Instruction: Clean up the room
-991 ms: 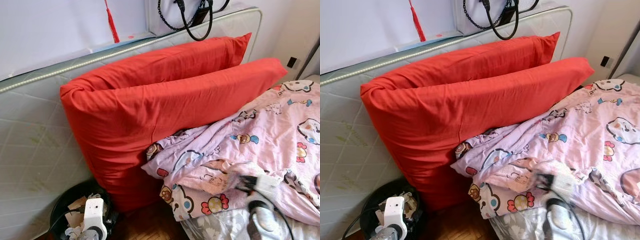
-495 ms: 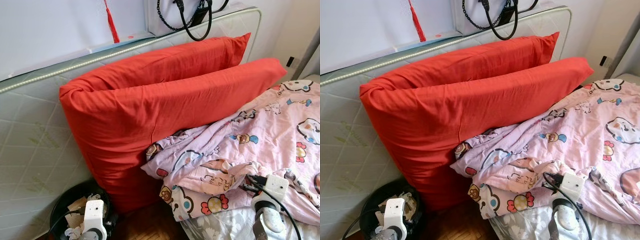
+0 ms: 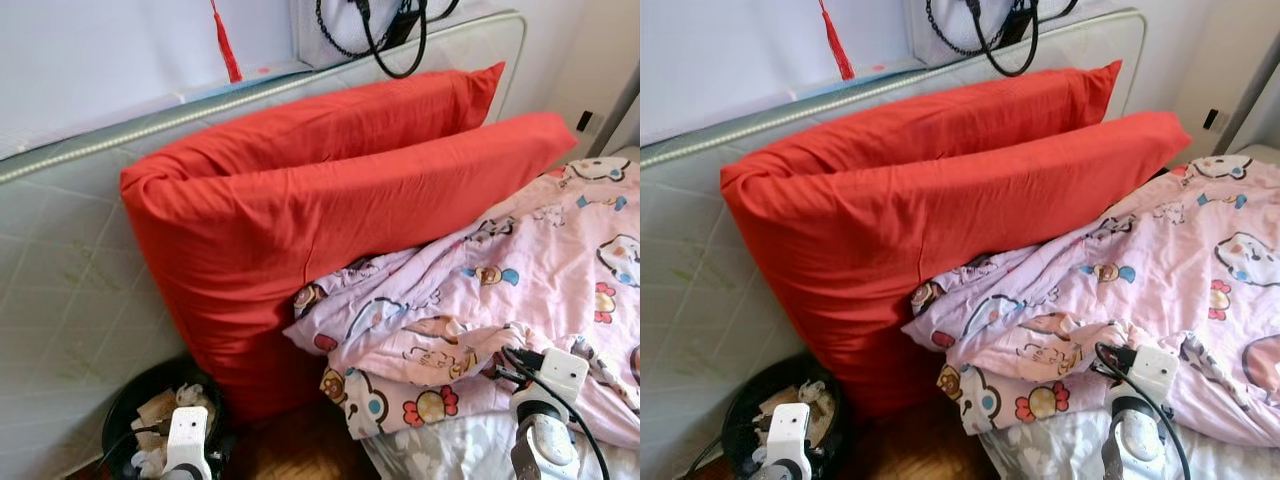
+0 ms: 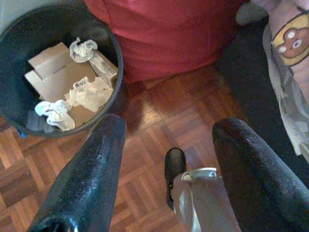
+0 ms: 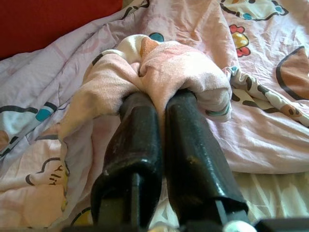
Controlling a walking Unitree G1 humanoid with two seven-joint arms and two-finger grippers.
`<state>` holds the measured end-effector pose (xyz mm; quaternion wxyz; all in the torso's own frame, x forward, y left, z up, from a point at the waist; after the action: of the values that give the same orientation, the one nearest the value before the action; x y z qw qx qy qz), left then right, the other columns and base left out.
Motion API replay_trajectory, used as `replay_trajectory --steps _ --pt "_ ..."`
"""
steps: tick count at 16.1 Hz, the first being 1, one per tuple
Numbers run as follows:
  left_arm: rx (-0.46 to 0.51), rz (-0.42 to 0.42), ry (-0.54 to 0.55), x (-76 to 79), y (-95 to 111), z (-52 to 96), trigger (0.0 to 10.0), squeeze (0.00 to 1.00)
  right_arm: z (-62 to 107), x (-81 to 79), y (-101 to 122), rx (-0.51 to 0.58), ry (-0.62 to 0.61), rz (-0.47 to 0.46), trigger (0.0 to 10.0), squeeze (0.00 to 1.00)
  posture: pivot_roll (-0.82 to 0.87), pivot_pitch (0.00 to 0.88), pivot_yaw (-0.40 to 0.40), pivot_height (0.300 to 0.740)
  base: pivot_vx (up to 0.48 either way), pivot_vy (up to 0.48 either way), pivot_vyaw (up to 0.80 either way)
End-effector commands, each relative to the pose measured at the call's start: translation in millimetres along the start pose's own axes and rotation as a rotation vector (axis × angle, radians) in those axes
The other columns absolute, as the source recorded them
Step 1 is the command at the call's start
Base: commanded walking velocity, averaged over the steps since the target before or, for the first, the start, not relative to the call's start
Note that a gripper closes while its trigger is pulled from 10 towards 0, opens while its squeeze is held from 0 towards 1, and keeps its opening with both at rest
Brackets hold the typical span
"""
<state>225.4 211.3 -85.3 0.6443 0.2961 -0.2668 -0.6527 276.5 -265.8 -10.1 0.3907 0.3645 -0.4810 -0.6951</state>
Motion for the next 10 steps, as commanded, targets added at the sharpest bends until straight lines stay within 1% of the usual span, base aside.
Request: replay_trajectory --steps 1,10 --pt "-0.040 0.002 0.007 -3.2 -11.5 3.2 10.0 0.00 0.4 0.7 2.0 0.016 -0.003 -0.009 10.0 0.00 0.06 0.000 0.068 0.740 -0.259 0.000 0.00" --pt "-0.051 0.011 0.007 0.1 -14.7 3.6 10.0 0.00 0.1 4.2 3.3 0.019 -0.008 -0.009 10.0 0.00 0.06 0.000 0.061 0.740 -0.269 0.000 0.00"
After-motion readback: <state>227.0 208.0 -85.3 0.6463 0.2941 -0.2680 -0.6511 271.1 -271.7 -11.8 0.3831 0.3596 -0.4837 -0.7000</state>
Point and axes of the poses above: a point about 5 cm out from each wrist's last joint towards the gripper, its own z axis pointing back from the gripper into the wrist, its own y axis along the axis of the wrist's last joint, x = y × z, the point moved 3 cm from there along -z, pointing out of the wrist towards the gripper, and after that the axes turned 4 degrees about -z, right-handed, at the moved point
